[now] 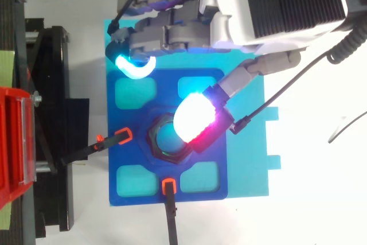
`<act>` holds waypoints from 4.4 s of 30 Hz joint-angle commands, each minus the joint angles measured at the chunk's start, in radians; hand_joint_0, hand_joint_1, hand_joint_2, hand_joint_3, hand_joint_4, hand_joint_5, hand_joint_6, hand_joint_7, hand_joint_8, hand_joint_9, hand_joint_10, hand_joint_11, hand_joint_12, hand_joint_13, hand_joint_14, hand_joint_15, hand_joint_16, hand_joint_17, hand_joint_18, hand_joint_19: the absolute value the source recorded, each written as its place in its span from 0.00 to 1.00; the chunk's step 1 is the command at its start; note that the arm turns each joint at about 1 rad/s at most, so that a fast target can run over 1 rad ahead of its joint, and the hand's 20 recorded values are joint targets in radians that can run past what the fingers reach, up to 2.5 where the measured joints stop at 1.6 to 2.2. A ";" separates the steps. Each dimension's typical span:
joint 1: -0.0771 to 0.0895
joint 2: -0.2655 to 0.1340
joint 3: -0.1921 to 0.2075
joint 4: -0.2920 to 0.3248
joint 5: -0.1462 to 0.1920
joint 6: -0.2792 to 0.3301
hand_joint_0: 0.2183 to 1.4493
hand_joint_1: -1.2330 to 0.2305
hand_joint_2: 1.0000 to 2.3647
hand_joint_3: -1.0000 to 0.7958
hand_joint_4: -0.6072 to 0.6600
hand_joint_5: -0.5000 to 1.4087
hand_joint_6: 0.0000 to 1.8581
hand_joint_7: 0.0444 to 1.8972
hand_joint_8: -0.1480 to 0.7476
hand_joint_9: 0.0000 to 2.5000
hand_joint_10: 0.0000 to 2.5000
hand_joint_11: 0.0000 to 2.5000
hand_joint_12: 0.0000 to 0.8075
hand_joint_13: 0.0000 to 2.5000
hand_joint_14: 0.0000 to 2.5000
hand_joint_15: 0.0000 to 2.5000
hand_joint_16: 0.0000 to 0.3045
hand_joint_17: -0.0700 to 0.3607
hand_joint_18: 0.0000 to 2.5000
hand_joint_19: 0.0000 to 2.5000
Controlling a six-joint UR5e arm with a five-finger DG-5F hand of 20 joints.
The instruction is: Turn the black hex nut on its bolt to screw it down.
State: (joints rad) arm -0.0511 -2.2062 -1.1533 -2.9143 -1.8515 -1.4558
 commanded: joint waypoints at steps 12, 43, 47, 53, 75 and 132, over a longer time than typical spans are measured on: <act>0.048 -0.001 0.003 -0.005 0.011 -0.005 0.25 0.72 0.00 0.28 0.63 0.21 0.27 0.38 0.44 0.32 0.00 0.00 0.39 0.22 0.00 0.03 0.14 0.39 0.19 0.13; 0.108 -0.020 0.001 -0.014 0.011 -0.023 0.25 0.72 0.00 0.28 0.62 0.24 0.27 0.56 0.45 0.32 0.00 0.01 0.39 0.21 0.00 0.03 0.14 0.39 0.18 0.14; 0.106 -0.020 0.001 -0.017 0.006 -0.023 0.25 0.72 0.00 0.28 0.61 0.24 0.27 0.59 0.45 0.33 0.00 0.02 0.39 0.21 0.00 0.03 0.14 0.39 0.18 0.13; 0.105 -0.020 0.001 -0.013 0.006 -0.023 0.25 0.72 0.00 0.28 0.61 0.25 0.27 0.60 0.45 0.33 0.00 0.02 0.39 0.22 0.00 0.03 0.14 0.39 0.19 0.13; 0.056 -0.030 -0.013 0.010 -0.009 -0.063 0.25 0.73 0.00 0.28 0.58 0.27 0.28 0.74 0.45 0.37 0.00 0.03 0.38 0.23 0.00 0.03 0.14 0.38 0.21 0.14; 0.140 -0.030 -0.006 0.007 0.026 -0.092 0.25 0.73 0.00 0.28 0.58 0.24 0.27 0.47 0.42 0.36 0.00 0.01 0.37 0.23 0.00 0.03 0.14 0.38 0.21 0.14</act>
State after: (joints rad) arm 0.0887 -2.2375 -1.1584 -2.9082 -1.8255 -1.5478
